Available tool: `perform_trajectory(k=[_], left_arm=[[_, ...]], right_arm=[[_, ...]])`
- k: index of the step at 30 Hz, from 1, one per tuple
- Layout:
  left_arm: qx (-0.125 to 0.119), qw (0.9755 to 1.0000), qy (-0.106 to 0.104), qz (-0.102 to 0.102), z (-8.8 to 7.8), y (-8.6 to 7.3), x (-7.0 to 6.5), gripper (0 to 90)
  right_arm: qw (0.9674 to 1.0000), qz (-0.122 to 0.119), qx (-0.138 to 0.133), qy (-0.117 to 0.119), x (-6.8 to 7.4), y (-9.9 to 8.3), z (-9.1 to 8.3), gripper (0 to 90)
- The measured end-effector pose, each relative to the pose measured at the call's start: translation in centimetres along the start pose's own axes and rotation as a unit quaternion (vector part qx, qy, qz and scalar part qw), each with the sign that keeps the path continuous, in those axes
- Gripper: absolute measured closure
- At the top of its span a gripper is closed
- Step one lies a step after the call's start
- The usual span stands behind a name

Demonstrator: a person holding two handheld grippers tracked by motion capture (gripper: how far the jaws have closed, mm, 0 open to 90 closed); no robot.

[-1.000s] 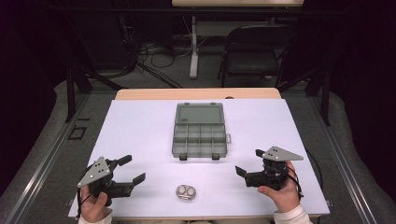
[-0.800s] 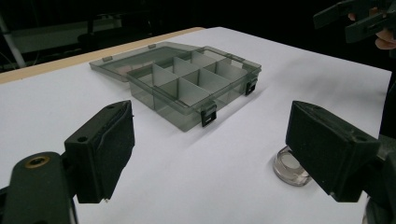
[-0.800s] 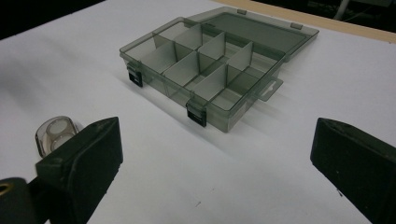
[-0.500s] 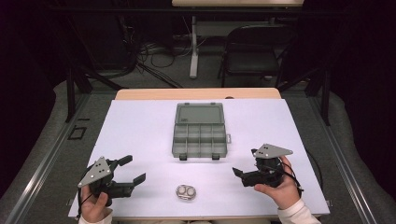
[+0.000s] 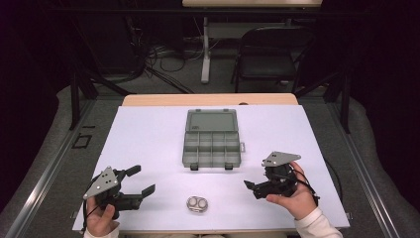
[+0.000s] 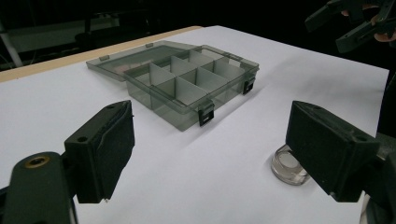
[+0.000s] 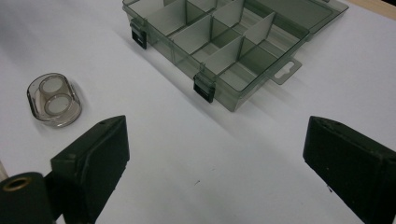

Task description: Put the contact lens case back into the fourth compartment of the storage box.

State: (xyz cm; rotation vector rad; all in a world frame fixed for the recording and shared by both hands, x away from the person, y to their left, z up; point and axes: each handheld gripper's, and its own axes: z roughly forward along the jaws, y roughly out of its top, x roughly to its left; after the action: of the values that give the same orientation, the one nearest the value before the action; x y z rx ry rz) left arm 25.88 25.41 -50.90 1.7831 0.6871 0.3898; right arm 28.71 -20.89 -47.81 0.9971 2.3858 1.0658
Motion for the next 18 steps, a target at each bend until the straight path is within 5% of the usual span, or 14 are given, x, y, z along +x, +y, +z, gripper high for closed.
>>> perform_trajectory(k=[18], left_arm=[[0.001, 1.0000, 0.002, 0.001, 0.0, 0.0, -0.1, 16.2]], right_arm=[[0.9966, -0.052, 0.046, 0.045, 1.5, 1.4, 1.5, 10.0]])
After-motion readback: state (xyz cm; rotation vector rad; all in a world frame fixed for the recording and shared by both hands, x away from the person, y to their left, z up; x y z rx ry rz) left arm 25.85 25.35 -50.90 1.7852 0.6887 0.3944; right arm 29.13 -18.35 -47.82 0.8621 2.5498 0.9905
